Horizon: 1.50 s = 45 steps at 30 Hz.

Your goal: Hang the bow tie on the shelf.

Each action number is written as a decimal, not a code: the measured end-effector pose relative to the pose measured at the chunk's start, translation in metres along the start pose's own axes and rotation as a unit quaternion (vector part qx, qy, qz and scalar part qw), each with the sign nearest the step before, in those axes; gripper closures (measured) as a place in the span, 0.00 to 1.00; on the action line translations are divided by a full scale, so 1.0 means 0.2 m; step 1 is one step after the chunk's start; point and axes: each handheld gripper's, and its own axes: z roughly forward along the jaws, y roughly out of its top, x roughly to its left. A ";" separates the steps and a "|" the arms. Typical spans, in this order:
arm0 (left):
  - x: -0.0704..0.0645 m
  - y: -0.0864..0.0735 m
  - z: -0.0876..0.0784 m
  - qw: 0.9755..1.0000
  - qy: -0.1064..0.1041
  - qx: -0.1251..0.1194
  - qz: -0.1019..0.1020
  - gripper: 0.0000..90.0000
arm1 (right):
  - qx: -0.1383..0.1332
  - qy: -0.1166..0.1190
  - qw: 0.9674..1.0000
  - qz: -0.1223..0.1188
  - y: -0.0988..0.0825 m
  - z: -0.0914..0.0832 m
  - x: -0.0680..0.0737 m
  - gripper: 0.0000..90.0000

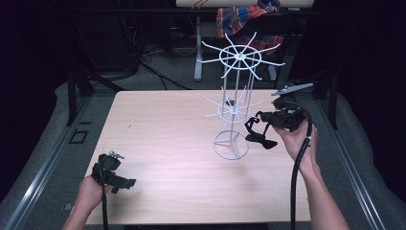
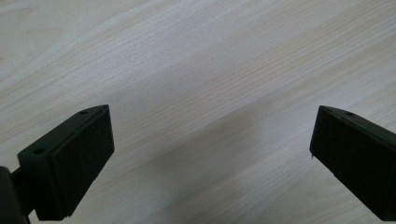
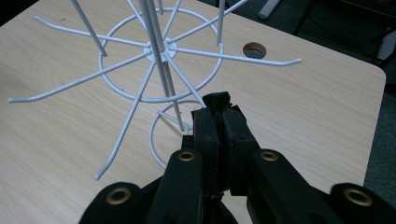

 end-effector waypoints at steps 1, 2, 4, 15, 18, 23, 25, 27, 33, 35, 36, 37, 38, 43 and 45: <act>0.00 0.00 0.00 1.000 0.000 0.000 0.000 0.00 | 0.000 0.000 1.000 0.000 0.00 0.00 0.00 0.96; 0.00 0.00 0.00 1.000 0.000 0.000 0.000 0.00 | 0.004 0.001 1.000 -0.003 0.00 0.01 0.01 0.96; 0.00 0.00 0.00 1.000 0.000 0.000 0.000 0.00 | 0.004 0.001 1.000 -0.004 0.00 0.02 0.01 0.95; 0.00 0.00 0.00 1.000 -0.001 0.000 -0.001 0.00 | 0.010 0.003 1.000 -0.012 -0.01 0.06 0.03 0.94; 0.00 0.00 0.00 1.000 -0.001 0.000 -0.001 0.00 | 0.007 0.005 1.000 -0.012 -0.01 0.06 0.03 0.92; 0.00 0.00 0.00 1.000 0.000 0.000 -0.001 0.00 | 0.011 0.006 1.000 -0.014 -0.01 0.06 0.03 0.90; 0.00 0.00 0.00 1.000 0.000 0.000 0.000 0.00 | 0.012 0.005 1.000 -0.015 -0.01 0.07 0.04 0.89; 0.00 0.00 0.00 1.000 -0.001 0.001 -0.001 0.00 | 0.015 0.002 1.000 -0.017 -0.01 0.07 0.04 0.88; 0.00 0.00 0.00 1.000 -0.001 0.000 -0.001 0.00 | 0.015 0.002 1.000 -0.014 -0.01 0.08 0.05 0.78; 0.00 0.00 0.00 1.000 -0.001 0.000 0.000 0.00 | 0.015 0.004 1.000 -0.016 -0.01 0.07 0.04 0.71; 0.00 0.00 0.00 1.000 -0.001 0.000 -0.001 0.00 | 0.018 0.003 1.000 -0.016 -0.01 0.07 0.04 0.69; 0.00 0.00 0.00 1.000 -0.001 0.000 -0.001 0.00 | 0.018 0.003 1.000 -0.016 -0.01 0.07 0.04 0.69; 0.00 0.00 0.00 1.000 -0.001 0.000 0.000 0.00 | 0.015 0.006 1.000 -0.014 -0.01 0.06 0.03 0.65; 0.00 0.00 0.00 1.000 -0.001 0.000 0.000 0.00 | 0.010 0.009 1.000 -0.017 -0.01 0.03 0.02 0.58; 0.00 0.00 0.00 1.000 -0.001 0.001 0.000 0.00 | 0.010 0.008 1.000 -0.017 -0.01 0.03 0.02 0.56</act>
